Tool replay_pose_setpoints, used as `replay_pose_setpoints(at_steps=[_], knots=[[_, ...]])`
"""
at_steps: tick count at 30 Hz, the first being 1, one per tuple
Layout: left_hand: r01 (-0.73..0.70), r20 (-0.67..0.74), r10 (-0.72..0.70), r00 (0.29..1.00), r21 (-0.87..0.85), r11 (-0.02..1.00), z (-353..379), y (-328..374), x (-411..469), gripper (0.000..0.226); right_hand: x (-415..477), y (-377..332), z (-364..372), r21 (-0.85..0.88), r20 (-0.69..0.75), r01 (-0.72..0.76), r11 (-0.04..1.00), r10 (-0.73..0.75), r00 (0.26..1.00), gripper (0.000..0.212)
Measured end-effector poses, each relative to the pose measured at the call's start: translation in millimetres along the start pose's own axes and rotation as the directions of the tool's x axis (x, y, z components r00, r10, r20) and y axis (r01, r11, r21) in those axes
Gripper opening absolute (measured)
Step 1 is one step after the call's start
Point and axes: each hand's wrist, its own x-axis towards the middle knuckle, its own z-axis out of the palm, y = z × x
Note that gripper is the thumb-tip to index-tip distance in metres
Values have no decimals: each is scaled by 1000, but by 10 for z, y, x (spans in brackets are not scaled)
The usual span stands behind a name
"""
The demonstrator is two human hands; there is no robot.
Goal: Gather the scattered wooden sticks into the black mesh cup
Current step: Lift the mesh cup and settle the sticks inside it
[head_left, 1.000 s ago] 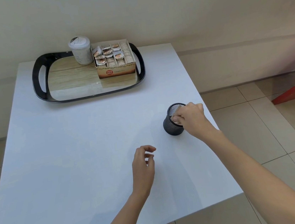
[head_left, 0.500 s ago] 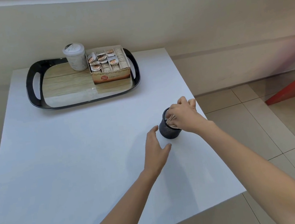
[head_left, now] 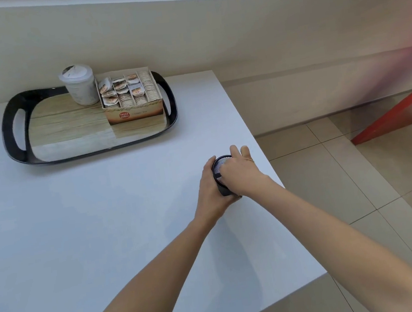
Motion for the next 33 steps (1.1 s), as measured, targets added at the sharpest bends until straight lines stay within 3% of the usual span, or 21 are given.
replay_pose_setpoints(at_steps=[6, 14, 20, 25, 31, 33], knots=[[-25, -16, 25, 1000, 0, 1000, 52, 54, 41, 102, -22, -42, -18, -29, 18, -24, 999, 25, 1000, 17], [-75, -144, 80, 986, 43, 996, -47, 53, -64, 95, -170, -42, -158, -7, 99, 20, 1000, -19, 995, 28], [-146, -281, 181, 942, 141, 979, -106, 115, -221, 85, -322, -206, -369, 173, 74, -45, 984, 33, 997, 23], [-176, -341, 207, 917, 119, 977, -209, 192, -325, 78, -495, -357, -516, 275, -54, -78, 958, 96, 994, 23], [-237, -405, 260, 877, 107, 966, -346, 222, -499, 87, -743, -411, -616, 391, -309, -8, 920, 139, 941, 15], [-253, -430, 279, 859, 118, 960, -402, 233, -560, 92, -807, -393, -661, 445, -358, 10, 895, 168, 918, 22]])
